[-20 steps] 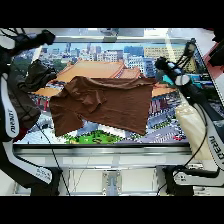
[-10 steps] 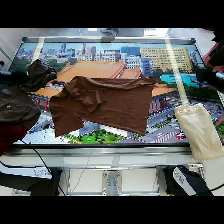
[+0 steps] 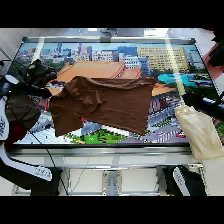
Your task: Fold the shirts.
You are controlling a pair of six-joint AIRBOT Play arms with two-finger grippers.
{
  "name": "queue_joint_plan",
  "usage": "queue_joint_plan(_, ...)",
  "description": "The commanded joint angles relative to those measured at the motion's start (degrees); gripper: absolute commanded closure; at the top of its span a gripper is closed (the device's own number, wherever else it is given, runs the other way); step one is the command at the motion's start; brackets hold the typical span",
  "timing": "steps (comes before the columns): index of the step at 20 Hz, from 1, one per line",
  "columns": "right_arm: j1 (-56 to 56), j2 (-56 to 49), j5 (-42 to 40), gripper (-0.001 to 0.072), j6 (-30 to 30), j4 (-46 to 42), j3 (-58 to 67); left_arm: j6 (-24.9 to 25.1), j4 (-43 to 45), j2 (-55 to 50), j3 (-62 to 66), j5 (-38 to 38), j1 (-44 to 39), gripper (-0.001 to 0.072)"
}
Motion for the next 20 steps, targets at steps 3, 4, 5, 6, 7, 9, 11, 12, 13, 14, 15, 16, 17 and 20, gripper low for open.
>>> queue_joint_plan(3,0.0,1.3,0.5,0.0344,0.2,1.2,-1.1,-5.5,10.6,-5.0,5.9,-1.5,-4.3,0.0202)
queue_joint_plan(4,0.0,1.3,0.4,0.0344,0.2,1.0,-1.1,-5.2,10.5,-5.4,7.1,-3.4,-4.3,0.0208)
queue_joint_plan(5,0.0,1.3,0.4,0.0344,0.2,1.0,-1.1,-4.9,10.7,-5.9,8.1,-5.4,-4.3,0.0209)
queue_joint_plan(6,0.0,1.3,0.4,0.0344,0.2,1.0,-1.1,-4.8,10.7,-6.8,9.1,-7.6,-4.2,0.021)
queue_joint_plan(7,0.0,1.3,0.4,0.0344,0.2,1.0,-1.1,-4.8,10.8,-7.4,9.4,-9.1,-4.2,0.0211)
queue_joint_plan(9,0.0,1.3,0.4,0.0345,0.2,1.0,-1.1,-4.8,10.6,-8.4,9.4,-12.0,-4.2,0.0211)
queue_joint_plan(11,0.0,1.3,0.5,0.0344,0.2,1.0,-1.0,-4.6,11.0,-8.7,9.4,-14.4,-4.2,0.0211)
queue_joint_plan(12,0.0,1.3,0.5,0.0344,0.2,1.0,-1.1,-4.6,10.9,-8.7,9.4,-14.3,-4.2,0.0226)
queue_joint_plan(13,0.0,1.3,0.5,0.0344,0.2,1.2,-1.1,-4.3,10.3,-8.8,9.4,-14.1,-4.2,0.0249)
queue_joint_plan(14,0.0,1.3,0.5,0.0345,0.2,1.4,-1.1,-4.2,9.7,-8.8,9.4,-13.6,-4.2,0.0317)
queue_joint_plan(15,0.0,1.3,0.5,0.0345,0.2,1.6,-1.1,-4.4,9.1,-8.9,9.4,-12.8,-4.2,0.0545)
queue_joint_plan(16,0.0,1.3,0.5,0.0345,0.2,1.8,-1.1,-4.6,8.6,-8.9,9.6,-12.3,-4.2,0.0651)
queue_joint_plan(17,0.0,1.3,0.9,0.0345,0.2,1.9,-1.1,-4.7,7.8,-8.8,10.0,-12.1,-4.2,0.0696)
queue_joint_plan(20,0.0,1.3,9.3,0.0346,4.8,1.0,-2.3,-4.9,5.0,-8.7,13.9,-14.0,-4.2,0.0692)
